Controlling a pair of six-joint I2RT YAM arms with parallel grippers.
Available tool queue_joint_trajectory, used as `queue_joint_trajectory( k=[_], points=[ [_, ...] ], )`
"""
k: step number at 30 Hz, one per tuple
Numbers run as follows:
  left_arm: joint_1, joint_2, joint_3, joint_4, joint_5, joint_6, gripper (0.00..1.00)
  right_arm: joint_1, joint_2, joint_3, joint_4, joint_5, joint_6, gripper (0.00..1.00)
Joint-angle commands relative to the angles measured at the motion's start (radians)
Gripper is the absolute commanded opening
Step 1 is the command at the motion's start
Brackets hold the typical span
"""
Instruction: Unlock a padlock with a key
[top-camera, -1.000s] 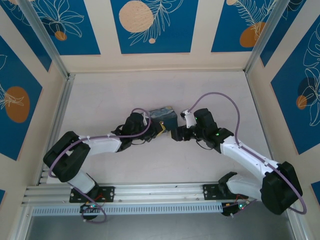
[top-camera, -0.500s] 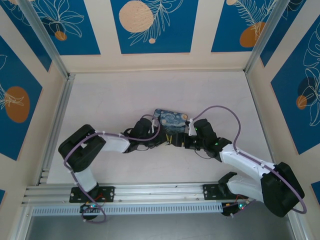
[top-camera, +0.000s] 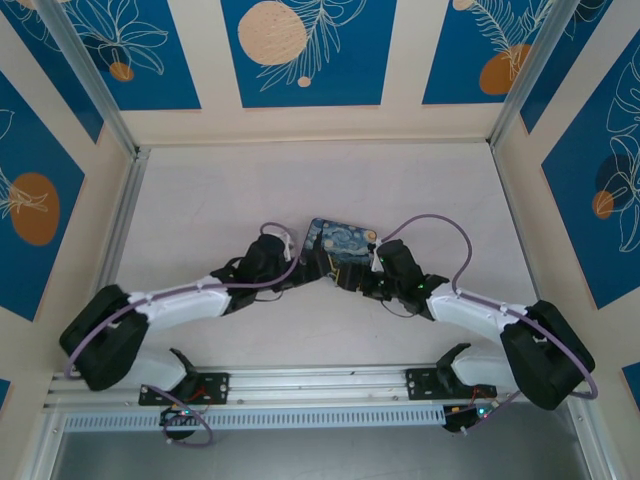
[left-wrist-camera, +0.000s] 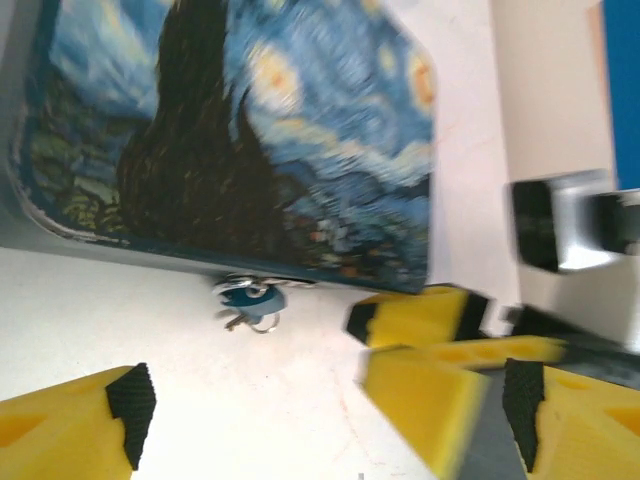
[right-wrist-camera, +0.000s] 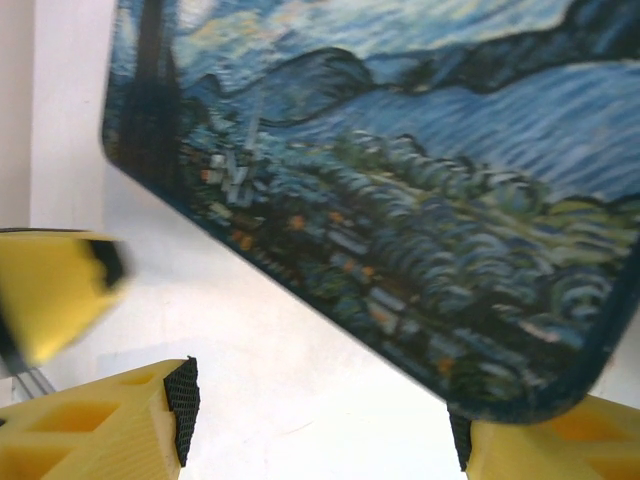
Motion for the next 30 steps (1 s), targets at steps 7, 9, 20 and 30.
queue_joint_trajectory(
  k=[7, 9, 20, 30],
  points=[
    [0.012, -0.094, 0.11, -0.285, -0.122, 0.124, 1.0, -0.095, 0.143, 0.157, 0.014, -0.02, -0.078, 0.68],
    [0.012, -0.089, 0.12, -0.291, -0.13, 0.122, 1.0, -0.117, 0.177, 0.203, 0.007, -0.04, -0.098, 0.68],
    [0.024, -0.025, 0.221, -0.399, -0.184, 0.171, 1.0, -0.119, 0.135, 0.118, 0.042, -0.098, -0.165, 0.6],
    [0.054, 0.039, 0.338, -0.489, -0.265, 0.213, 1.0, -0.116, 0.216, 0.133, 0.06, -0.125, -0.294, 0.5]
  ],
)
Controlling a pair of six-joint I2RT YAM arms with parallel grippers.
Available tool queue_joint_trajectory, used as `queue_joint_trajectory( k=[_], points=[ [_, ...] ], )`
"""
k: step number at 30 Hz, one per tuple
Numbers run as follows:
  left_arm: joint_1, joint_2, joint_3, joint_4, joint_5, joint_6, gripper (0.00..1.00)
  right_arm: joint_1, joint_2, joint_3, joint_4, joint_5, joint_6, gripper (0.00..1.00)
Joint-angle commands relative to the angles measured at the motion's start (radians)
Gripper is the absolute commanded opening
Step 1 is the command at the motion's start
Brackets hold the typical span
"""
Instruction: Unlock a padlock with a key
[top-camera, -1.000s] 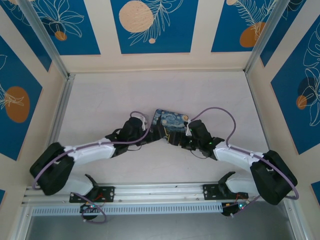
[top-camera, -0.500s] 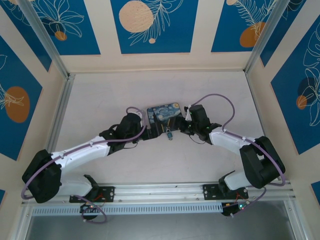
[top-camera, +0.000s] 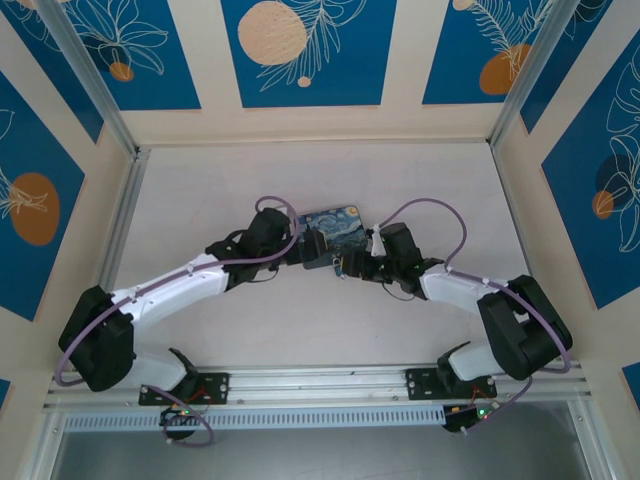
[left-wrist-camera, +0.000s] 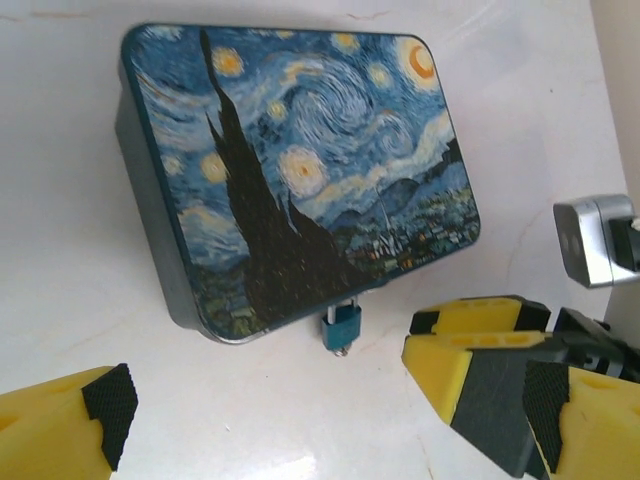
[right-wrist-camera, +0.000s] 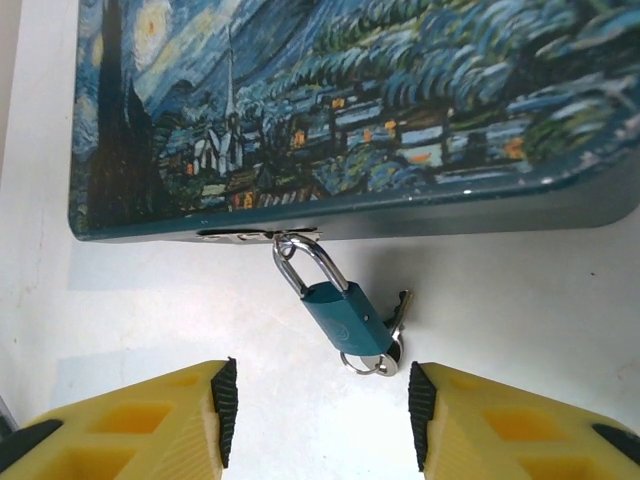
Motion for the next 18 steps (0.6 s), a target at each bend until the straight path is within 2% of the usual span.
queue_joint_trajectory(
  k=[1, 4, 14, 18],
  points=[
    [0.011, 0.01, 0.041, -0.048, -0.057, 0.035, 1.0, 0.009, 0.049, 0.031, 0.016, -0.032, -0.084, 0.5],
    [0.01, 0.008, 0.049, -0.046, -0.07, 0.037, 1.0, 0.016, 0.095, 0.052, 0.022, -0.049, -0.104, 0.47],
    [0.013, -0.014, 0.035, -0.064, -0.117, 0.015, 1.0, 0.058, 0.193, 0.102, 0.028, -0.037, -0.125, 0.45],
    [0.014, -0.024, 0.028, -0.063, -0.127, 0.012, 1.0, 0.058, 0.207, 0.101, 0.027, -0.026, -0.125, 0.39]
  ],
)
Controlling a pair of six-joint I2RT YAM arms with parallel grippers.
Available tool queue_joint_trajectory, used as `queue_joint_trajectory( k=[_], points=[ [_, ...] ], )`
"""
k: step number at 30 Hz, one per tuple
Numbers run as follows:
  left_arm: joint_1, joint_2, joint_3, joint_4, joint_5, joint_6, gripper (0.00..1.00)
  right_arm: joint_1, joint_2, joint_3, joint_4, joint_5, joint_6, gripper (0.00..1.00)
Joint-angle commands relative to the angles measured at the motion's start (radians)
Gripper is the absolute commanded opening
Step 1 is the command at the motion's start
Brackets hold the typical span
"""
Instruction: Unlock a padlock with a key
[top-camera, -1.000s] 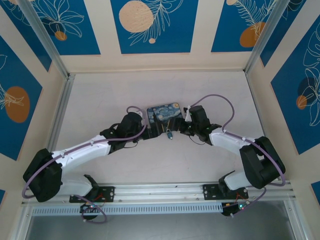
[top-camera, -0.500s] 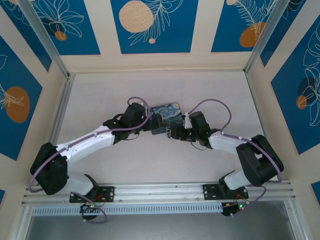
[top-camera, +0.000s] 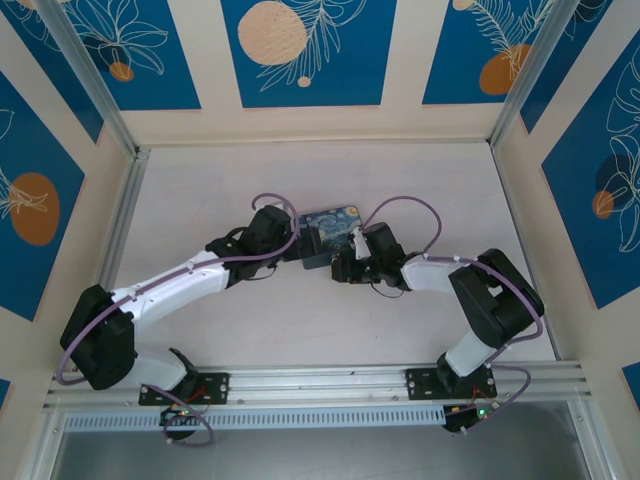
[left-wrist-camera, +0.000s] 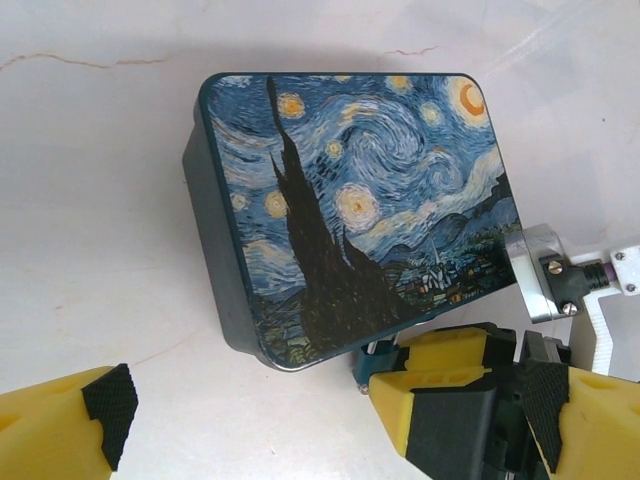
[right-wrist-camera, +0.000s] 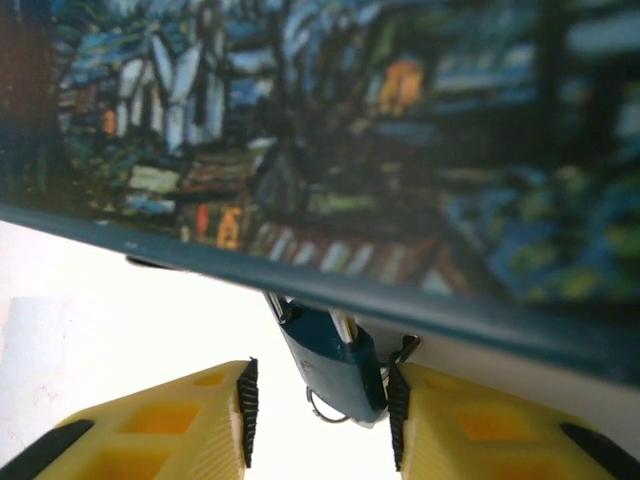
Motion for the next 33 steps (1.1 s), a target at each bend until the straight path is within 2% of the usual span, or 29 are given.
queue_joint_trajectory(
  k=[1, 8, 12, 14, 15, 17, 18, 26, 33],
  points=[
    [0.012, -0.026, 0.009, -0.018, -0.032, 0.001, 1.0, 0.006, 0.015, 0.015, 0.006, 0.003, -0.021, 0.37],
    [0.016, -0.026, 0.008, -0.024, -0.041, -0.008, 1.0, 0.004, 0.004, -0.005, 0.004, 0.056, 0.008, 0.14],
    [0.017, -0.034, 0.006, -0.033, -0.062, -0.004, 1.0, -0.004, -0.053, -0.037, 0.006, 0.077, 0.019, 0.09],
    [0.017, -0.036, 0.008, -0.037, -0.072, 0.002, 1.0, -0.014, -0.079, -0.048, -0.003, 0.072, 0.021, 0.1],
    [0.017, -0.036, 0.009, -0.038, -0.075, 0.006, 1.0, -0.02, -0.092, -0.05, -0.011, 0.065, 0.019, 0.17],
    [0.018, -0.033, 0.014, -0.044, -0.079, 0.016, 1.0, -0.031, -0.116, -0.057, -0.024, 0.044, 0.018, 0.36],
    [0.019, -0.03, 0.018, -0.047, -0.08, 0.019, 1.0, -0.035, -0.132, -0.063, -0.03, 0.034, 0.018, 0.4],
    [0.022, 0.016, 0.079, -0.086, -0.04, 0.078, 1.0, -0.065, -0.265, -0.147, -0.019, 0.025, 0.069, 0.41],
    [0.03, 0.1, 0.138, -0.092, 0.051, 0.107, 1.0, -0.065, -0.213, -0.132, 0.011, 0.021, 0.067, 0.42]
  ],
)
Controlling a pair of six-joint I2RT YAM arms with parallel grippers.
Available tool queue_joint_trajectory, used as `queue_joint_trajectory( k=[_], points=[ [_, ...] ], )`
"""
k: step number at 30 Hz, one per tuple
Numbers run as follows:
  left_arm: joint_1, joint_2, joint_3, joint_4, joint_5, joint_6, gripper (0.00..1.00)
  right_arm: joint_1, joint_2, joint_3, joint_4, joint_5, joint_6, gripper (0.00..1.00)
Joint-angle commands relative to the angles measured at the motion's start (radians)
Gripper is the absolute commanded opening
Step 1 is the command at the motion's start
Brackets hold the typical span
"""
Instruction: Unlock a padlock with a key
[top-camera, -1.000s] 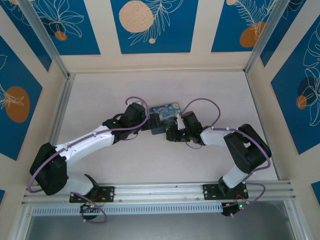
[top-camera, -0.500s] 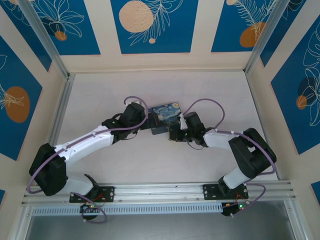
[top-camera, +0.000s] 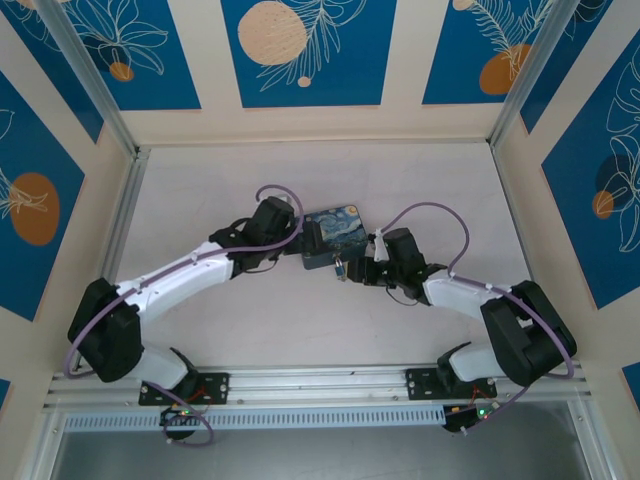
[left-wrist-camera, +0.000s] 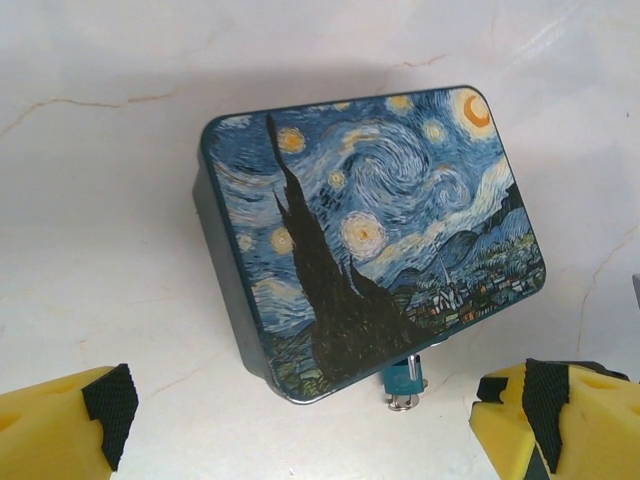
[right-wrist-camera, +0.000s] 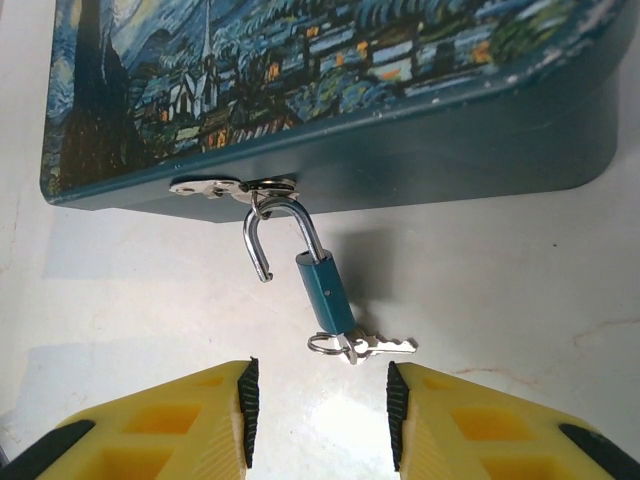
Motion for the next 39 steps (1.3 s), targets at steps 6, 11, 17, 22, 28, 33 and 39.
queue_joint_trajectory(
  k=[6, 11, 17, 22, 28, 33, 39],
  points=[
    [0.029, 0.08, 0.077, -0.048, 0.083, 0.047, 1.0, -0.003, 0.11, 0.05, 0.047, -0.044, -0.004, 0.39],
    [0.04, 0.101, 0.089, -0.052, 0.097, 0.045, 1.0, 0.0, 0.157, 0.073, 0.069, -0.056, 0.0, 0.37],
    [0.044, 0.109, 0.08, -0.044, 0.103, 0.038, 1.0, 0.001, 0.196, 0.097, 0.077, -0.069, 0.001, 0.36],
    [0.049, 0.113, 0.081, -0.042, 0.108, 0.036, 1.0, 0.006, 0.227, 0.115, 0.079, -0.078, -0.005, 0.34],
    [0.057, 0.118, 0.084, -0.039, 0.113, 0.038, 1.0, 0.009, 0.244, 0.107, 0.094, -0.084, 0.0, 0.3],
    [0.068, 0.13, 0.088, -0.041, 0.115, 0.04, 1.0, 0.012, 0.26, 0.095, 0.118, -0.092, 0.016, 0.22],
    [0.084, 0.141, 0.086, -0.043, 0.12, 0.049, 1.0, 0.016, 0.263, 0.077, 0.145, -0.096, 0.039, 0.17]
  ],
)
